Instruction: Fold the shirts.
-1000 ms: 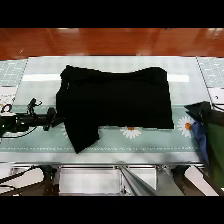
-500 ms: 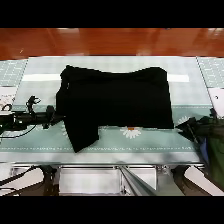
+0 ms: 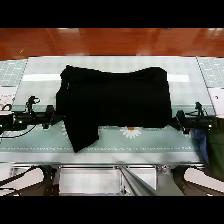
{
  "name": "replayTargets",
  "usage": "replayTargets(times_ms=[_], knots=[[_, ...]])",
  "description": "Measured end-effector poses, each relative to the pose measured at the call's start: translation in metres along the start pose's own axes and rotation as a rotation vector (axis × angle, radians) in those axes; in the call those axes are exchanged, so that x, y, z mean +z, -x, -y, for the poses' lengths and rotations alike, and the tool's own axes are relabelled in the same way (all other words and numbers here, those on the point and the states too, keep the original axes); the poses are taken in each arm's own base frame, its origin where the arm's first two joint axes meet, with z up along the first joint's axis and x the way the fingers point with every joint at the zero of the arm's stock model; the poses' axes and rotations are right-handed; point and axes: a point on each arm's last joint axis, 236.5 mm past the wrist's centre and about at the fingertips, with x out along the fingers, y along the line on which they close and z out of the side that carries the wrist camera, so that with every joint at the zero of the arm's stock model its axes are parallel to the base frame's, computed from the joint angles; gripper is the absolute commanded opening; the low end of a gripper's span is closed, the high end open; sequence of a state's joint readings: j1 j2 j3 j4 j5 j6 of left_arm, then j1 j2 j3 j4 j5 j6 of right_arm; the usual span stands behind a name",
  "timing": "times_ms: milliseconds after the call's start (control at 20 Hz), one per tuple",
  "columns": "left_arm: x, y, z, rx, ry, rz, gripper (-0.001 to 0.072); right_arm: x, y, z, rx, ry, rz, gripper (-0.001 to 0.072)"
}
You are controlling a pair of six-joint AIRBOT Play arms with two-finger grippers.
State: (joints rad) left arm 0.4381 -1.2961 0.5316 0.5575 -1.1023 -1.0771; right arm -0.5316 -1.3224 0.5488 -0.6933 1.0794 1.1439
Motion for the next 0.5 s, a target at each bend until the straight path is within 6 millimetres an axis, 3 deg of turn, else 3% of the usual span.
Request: replayTargets(times_ms=[150, 250, 350, 500], knots=[[0.003, 0.003, 0.005, -0.007, -0.012, 0.003, 0.0015, 0.019, 0.009, -0.034, 0.042, 0.103, 0.017, 0.0026], [0.01, 0.012, 0.018, -0.02, -0.053, 0.018, 0.0015, 0.039, 0.028, -0.064, 0.067, 0.192, 0.06, 0.0026], [0.024, 0.028, 0.042, -0.038, -0.118, 0.059, 0.0015, 0.061, 0.058, -0.102, 0.085, 0.287, 0.127, 0.0026], [0.056, 0.077, 0.107, -0.07, -0.303, 0.187, 0.0014, 0.091, 0.128, -0.18, 0.12, 0.463, 0.271, 0.0026]])
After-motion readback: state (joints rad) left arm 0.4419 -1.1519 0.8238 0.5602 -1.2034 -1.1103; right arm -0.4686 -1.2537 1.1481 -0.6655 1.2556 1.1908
